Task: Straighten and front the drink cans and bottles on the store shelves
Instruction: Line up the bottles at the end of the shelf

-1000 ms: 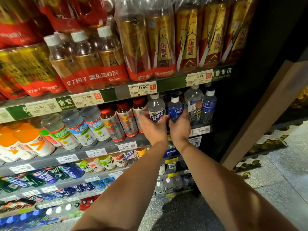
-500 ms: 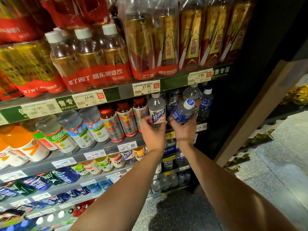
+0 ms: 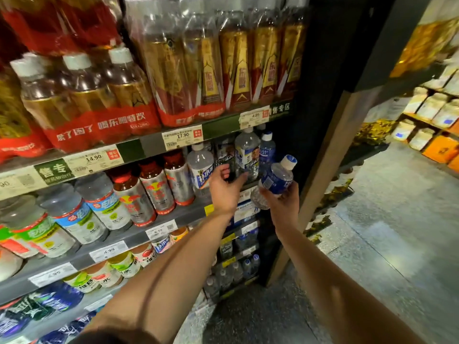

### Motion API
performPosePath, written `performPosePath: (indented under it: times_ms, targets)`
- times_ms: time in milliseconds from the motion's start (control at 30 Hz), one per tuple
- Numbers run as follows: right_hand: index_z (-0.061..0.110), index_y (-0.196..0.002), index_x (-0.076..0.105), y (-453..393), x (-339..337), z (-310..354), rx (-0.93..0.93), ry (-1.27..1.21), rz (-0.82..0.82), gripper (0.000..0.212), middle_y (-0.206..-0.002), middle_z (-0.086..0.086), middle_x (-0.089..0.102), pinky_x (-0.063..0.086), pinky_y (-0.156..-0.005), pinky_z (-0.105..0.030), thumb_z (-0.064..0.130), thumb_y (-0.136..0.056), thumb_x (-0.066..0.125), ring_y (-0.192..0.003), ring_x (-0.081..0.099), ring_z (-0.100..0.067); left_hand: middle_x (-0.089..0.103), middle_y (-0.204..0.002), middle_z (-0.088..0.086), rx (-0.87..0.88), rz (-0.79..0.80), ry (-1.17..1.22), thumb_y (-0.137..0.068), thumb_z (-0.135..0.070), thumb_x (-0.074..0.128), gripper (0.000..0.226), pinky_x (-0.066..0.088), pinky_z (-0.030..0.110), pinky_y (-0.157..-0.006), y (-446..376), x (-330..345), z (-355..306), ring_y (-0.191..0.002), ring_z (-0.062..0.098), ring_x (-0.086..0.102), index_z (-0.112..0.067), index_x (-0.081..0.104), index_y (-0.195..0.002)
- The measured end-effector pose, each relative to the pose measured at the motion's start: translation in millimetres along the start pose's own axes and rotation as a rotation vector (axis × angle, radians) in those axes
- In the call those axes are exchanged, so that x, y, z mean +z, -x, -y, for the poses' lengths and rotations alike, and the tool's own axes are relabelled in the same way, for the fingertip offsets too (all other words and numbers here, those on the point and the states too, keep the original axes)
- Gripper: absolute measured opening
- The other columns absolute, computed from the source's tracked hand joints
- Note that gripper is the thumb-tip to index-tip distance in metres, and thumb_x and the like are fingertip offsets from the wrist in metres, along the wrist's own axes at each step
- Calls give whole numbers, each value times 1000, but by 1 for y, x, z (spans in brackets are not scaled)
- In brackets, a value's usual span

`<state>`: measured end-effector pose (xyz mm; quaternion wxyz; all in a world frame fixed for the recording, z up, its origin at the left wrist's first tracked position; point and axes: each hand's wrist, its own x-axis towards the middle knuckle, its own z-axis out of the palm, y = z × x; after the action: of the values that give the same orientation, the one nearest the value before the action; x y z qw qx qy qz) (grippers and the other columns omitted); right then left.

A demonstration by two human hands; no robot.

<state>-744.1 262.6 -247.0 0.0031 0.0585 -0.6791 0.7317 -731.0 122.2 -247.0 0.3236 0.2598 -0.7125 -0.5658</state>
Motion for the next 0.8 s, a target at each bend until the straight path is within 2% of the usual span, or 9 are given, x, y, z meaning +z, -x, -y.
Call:
performPosePath:
  times_ms: [133,267,400,500,600,700,800]
  targets:
    - [18,-118,50,-16,-28,-2,22,11,33,49,-105,9,65,48,-72,-6,4,-80,77,-84,62,13,59,-128,1,-54,13,-33,-71,-32,89,76,42,24,-99,-20,33,-5,-117,13,53,-11,51,-134]
    - [15,-120,51,-37,-46,-3,47,21,91,52,-107,6,65,46,-69,-5,1,-78,78,-83,62,12,55,-138,8,-128,-27,-68,-69,-25,91,93,39,21,-98,-36,63,-6,-126,20,53,-6,40,-145]
    - [25,-113,52,-54,-53,-7,68,-13,162,58,-106,8,67,50,-78,-12,-4,-72,81,-91,65,3,50,-142,14,-124,-115,-144,-66,-28,92,99,42,34,-107,-42,84,-1,-130,25,50,-5,38,-146]
    - [14,-119,50,-61,-57,-10,51,-15,219,59,-106,10,65,46,-78,-7,-10,-73,78,-88,63,10,45,-145,14,-138,-168,-169,-64,-34,92,103,39,41,-112,-44,92,1,-134,27,45,-6,36,-146]
    - [10,-120,49,-65,-57,-13,61,-53,270,58,-107,7,65,46,-77,-7,-11,-73,76,-89,64,9,53,-136,12,-118,-238,-205,-58,-44,91,99,45,47,-105,-49,98,5,-127,28,51,-9,43,-138]
    - [16,-116,51,-70,-55,-16,83,-59,301,57,-111,2,66,48,-81,-12,-7,-72,79,-96,65,-1,59,-124,10,-115,-283,-260,-61,-42,89,80,51,45,-94,-50,100,1,-114,27,58,-11,50,-124]
    - [16,-124,50,-74,-51,-19,129,-63,337,63,-115,4,67,49,-83,-13,-1,-72,82,-101,65,-4,60,-119,8,-118,-309,-265,-65,-36,87,69,52,40,-88,-49,100,-3,-107,26,61,-10,53,-119]
